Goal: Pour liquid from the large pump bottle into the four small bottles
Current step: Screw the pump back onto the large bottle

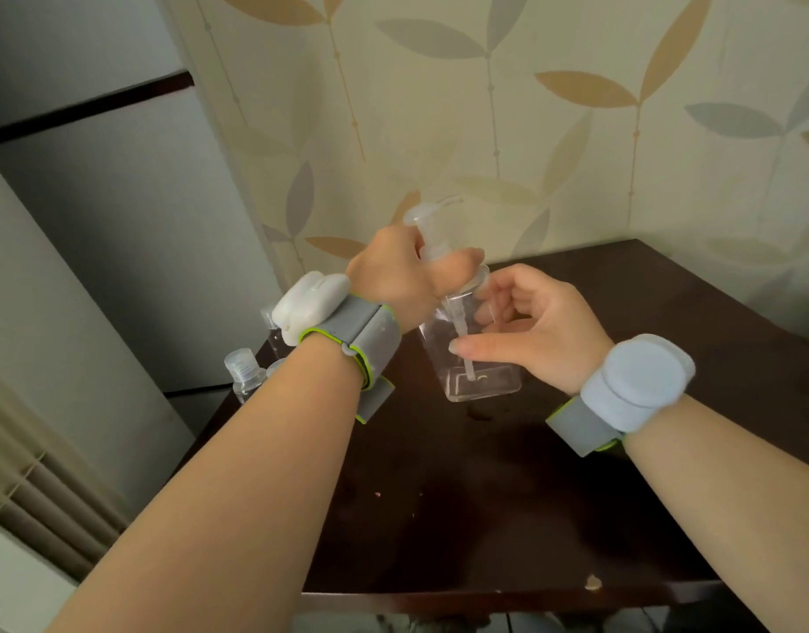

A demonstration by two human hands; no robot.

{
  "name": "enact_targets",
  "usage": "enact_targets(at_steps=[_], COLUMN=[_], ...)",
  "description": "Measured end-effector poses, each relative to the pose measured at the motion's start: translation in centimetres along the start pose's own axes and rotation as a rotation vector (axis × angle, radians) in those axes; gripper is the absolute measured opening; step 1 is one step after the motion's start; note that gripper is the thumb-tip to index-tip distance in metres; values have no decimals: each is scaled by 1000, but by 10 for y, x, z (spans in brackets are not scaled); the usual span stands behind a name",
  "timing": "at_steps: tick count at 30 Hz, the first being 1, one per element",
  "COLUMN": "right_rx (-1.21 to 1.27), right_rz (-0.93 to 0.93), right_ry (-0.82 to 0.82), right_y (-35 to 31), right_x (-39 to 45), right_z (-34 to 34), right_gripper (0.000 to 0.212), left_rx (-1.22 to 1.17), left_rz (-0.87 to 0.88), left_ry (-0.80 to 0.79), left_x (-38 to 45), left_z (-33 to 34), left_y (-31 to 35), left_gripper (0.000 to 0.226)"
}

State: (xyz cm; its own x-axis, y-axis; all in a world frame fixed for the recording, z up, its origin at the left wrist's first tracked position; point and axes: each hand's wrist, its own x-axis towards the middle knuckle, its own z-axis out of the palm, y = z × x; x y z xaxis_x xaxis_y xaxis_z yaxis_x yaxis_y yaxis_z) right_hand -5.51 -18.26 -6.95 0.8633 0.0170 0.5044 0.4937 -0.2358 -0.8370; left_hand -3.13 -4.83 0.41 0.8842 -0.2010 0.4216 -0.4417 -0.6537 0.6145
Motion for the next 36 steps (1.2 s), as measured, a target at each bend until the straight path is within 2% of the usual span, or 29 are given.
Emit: enact_targets(at_steps=[3, 6, 9, 11, 12, 14, 17, 20, 23, 28, 34, 36], right_rx=[98, 158, 231, 296, 307, 276, 21, -225, -365, -189, 45, 95], right_rz=[16, 40, 83, 127, 136, 128, 87, 25, -44, -8, 30, 40], right_ry=[-50, -137, -219, -286, -300, -260, -63, 136, 201, 197, 198, 172], right_y=[-1, 0, 2, 2, 1, -1, -3, 0, 3, 4, 4, 4], right_x=[1, 3, 3, 3, 2, 1, 0, -1, -2, 0, 2, 3], right_z=[-5, -8, -11, -13, -12, -10, -3, 3, 5, 4, 5, 2], right_gripper=[61, 66, 50, 43, 41, 44, 57, 50, 50, 46, 44, 44], left_rx=[-61, -141, -263, -320, -339, -315, -153, -83, -67, -60, -45, -101], left_rz=[45, 87, 158, 165, 149, 90, -83, -191, -225, -208, -98, -77], left_ry=[-41, -124, -197, -262, -267, -206, -23, 127, 204, 225, 155, 102], left_x=[1, 1, -2, -5, -4, -1, 4, 6, 6, 10, 10, 9], left_z=[-3, -7, -10, -11, -11, -8, 2, 15, 22, 20, 14, 11], left_y=[2, 5, 5, 6, 6, 6, 5, 5, 6, 14, 22, 23], left_gripper=[46, 38, 33, 17, 20, 33, 26, 18, 21, 42, 29, 37])
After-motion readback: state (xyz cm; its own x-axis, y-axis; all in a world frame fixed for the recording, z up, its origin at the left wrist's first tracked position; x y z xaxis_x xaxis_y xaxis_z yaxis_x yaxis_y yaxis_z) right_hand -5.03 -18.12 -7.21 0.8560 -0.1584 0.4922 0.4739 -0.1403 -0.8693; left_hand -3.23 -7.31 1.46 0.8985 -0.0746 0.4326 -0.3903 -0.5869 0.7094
